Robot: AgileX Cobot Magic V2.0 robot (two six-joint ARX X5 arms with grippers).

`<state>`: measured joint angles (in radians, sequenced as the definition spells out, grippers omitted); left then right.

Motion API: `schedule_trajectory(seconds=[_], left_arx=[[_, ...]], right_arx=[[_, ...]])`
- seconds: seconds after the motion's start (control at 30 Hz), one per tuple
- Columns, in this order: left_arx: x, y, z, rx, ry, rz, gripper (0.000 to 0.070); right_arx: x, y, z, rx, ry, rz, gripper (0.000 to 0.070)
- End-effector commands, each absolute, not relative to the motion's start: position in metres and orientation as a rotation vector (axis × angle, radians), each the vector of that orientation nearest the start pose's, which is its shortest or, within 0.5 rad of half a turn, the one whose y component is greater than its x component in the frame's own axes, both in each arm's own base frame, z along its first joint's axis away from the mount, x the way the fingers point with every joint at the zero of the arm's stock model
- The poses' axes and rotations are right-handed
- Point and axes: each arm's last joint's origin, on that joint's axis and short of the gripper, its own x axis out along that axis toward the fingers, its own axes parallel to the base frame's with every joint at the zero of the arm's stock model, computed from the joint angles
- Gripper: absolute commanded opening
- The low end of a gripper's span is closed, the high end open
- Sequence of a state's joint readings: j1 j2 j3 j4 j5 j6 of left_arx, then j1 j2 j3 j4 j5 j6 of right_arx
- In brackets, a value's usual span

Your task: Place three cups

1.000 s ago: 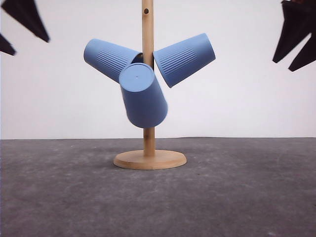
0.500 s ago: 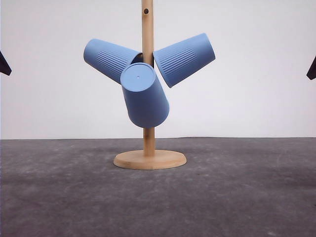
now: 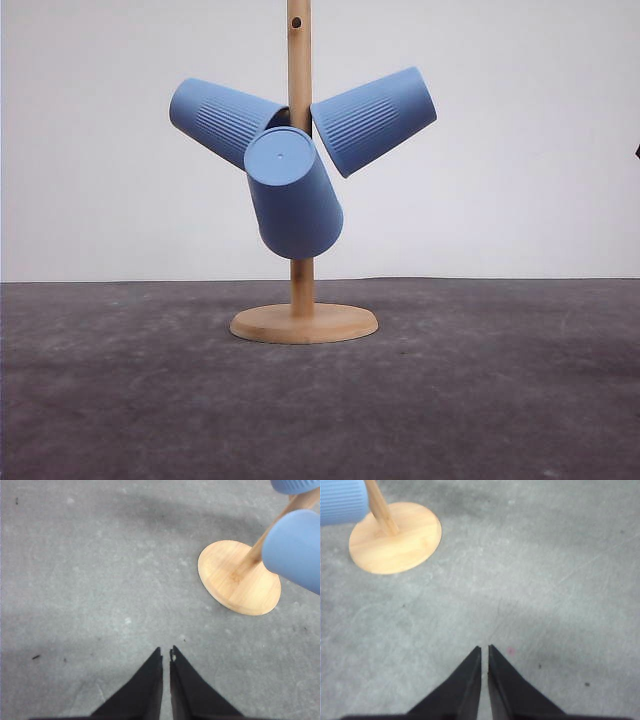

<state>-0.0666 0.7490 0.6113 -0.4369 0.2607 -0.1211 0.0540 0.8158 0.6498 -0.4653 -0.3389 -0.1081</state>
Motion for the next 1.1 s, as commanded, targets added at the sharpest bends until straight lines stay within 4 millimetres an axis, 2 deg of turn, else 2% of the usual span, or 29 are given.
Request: schedule_trajectory(seconds=[0.0,0.3,0.43,0.73,0.87,1.07], left_arx=[[0.158,-0.018,0.262,-0.167,0.572,-0.286,0.0000],[0.157,-0.018,0.262,-0.167,0.565,-0.285,0.0000],[0.146,-0.015,0.259,-0.148,0.491,-0.279,0.0000],[0.106,-0.008,0.212,-0.073,0.240,-0.142,0.0000],[0.097,-0.006,0.188,-0.065,0.177,-0.074,0.0000],[0.093,-0.005,0.166,-0.066,0.143,-0.059,0.0000]], right_arx=[[0.169,0.019,0.262,-0.022,0.583,0.415,0.0016],[0.169,0.019,0.262,-0.022,0.580,0.415,0.0016],[0.169,0.019,0.262,-0.022,0.580,0.415,0.0016],[0.169,0.019,0.262,-0.022,0.580,0.415,0.0016],[0.169,0.019,0.262,-0.022,0.580,0.415,0.0016],[0.169,0.019,0.262,-0.022,0.580,0.415,0.0016]])
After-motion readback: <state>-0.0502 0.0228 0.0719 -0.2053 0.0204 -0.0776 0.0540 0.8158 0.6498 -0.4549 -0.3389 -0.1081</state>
